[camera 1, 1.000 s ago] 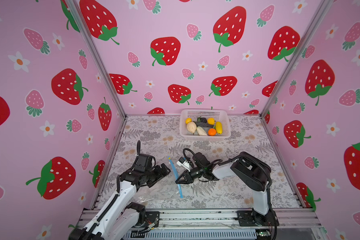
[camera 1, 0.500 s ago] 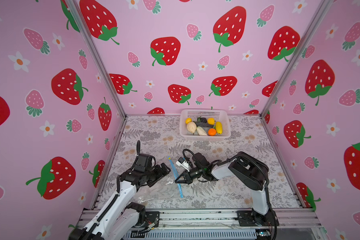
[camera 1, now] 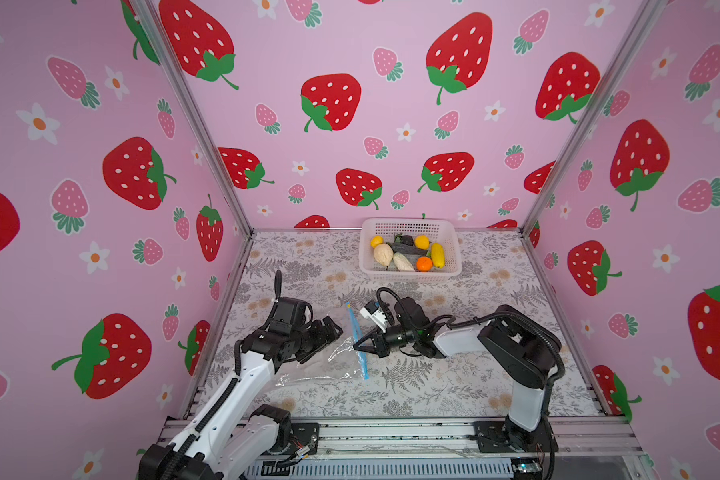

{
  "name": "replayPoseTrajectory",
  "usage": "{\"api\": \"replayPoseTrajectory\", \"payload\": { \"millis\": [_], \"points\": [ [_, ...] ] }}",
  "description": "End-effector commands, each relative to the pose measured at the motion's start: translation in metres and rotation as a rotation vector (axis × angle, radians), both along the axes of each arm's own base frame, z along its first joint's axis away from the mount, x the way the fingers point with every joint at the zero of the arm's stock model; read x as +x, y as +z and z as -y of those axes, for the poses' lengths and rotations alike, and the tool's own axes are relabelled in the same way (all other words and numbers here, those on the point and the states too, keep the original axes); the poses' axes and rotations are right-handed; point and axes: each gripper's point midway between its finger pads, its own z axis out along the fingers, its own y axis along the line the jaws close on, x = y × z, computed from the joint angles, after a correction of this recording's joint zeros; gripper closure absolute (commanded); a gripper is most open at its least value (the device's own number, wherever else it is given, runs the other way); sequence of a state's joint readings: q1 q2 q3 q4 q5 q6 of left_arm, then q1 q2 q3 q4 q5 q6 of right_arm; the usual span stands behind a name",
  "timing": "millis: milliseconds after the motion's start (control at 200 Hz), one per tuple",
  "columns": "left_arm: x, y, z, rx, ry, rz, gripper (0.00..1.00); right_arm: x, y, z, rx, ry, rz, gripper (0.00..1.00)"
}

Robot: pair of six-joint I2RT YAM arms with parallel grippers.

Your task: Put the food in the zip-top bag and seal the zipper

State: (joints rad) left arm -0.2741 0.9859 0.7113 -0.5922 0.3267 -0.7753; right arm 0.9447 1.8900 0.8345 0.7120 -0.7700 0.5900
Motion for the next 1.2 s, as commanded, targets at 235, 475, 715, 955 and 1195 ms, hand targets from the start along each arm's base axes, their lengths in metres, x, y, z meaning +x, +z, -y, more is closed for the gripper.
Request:
{"api": "replayPoseTrajectory", "payload": {
  "millis": [235, 475, 715, 955, 1195],
  "points": [
    [0.045, 0.024, 0.029, 0.139, -0.141, 0.124, 0.13, 0.027, 0.017, 0.007, 0.051, -0.134, 0.215, 0.96],
    [0.052, 0.023, 0.048, 0.167, -0.214, 0.175, 0.21, 0.03, 0.017, 0.008, 0.105, -0.149, 0.296, 1.0],
    [0.055, 0.022, 0.062, 0.253, -0.262, 0.219, 0.25, 0.034, 0.013, 0.008, 0.108, -0.172, 0.373, 1.0],
    [0.063, 0.021, 0.066, 0.37, -0.265, 0.275, 0.32, 0.032, 0.017, 0.006, 0.123, -0.164, 0.4, 1.0],
    [0.065, 0.021, 0.077, 0.515, -0.297, 0.324, 0.36, 0.031, 0.021, 0.001, 0.131, -0.156, 0.4, 1.0]
  ]
}}
